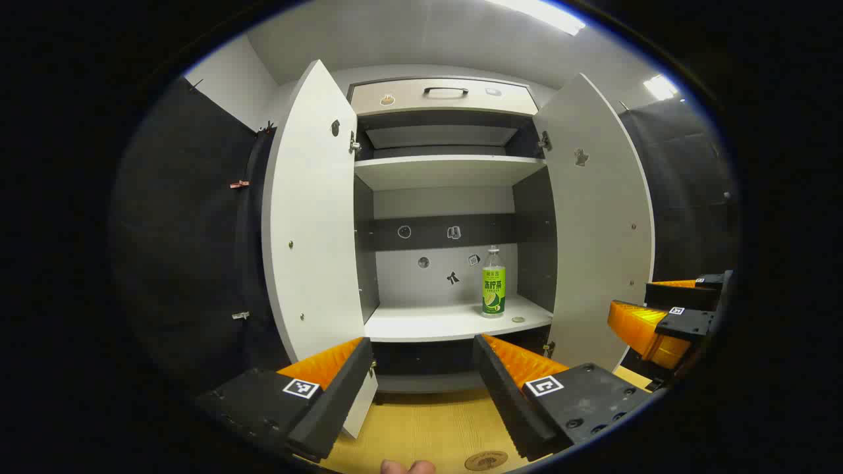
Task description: Grasp the bottle in the cabinet with the left hand and place it on the coaster, then close the right door with the right hand and the left door with the left hand.
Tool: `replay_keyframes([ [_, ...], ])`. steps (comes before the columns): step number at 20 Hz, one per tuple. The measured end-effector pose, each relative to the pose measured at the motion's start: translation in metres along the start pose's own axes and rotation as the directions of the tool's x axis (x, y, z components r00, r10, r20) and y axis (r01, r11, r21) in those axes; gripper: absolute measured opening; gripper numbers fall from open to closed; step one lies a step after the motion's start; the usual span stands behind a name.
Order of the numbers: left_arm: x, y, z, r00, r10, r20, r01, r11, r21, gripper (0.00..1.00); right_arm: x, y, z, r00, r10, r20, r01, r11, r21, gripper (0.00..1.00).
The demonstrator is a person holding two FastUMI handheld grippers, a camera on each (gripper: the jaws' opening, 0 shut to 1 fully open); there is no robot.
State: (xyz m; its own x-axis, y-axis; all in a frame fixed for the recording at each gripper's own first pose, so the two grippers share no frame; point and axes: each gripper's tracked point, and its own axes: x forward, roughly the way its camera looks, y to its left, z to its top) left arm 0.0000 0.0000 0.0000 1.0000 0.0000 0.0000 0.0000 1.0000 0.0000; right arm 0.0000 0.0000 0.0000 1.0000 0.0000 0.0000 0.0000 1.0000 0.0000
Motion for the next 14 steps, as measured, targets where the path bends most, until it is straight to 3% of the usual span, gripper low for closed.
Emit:
replay_keyframes([
  [14,0.001,-0.003,0.002,1.000,-0.015,0.006,0.015,1.000,0.004,0.97,0.001,-0.012,0.000,1.000,-0.030,-0.005,0.030,0.999,0.011,0.97],
])
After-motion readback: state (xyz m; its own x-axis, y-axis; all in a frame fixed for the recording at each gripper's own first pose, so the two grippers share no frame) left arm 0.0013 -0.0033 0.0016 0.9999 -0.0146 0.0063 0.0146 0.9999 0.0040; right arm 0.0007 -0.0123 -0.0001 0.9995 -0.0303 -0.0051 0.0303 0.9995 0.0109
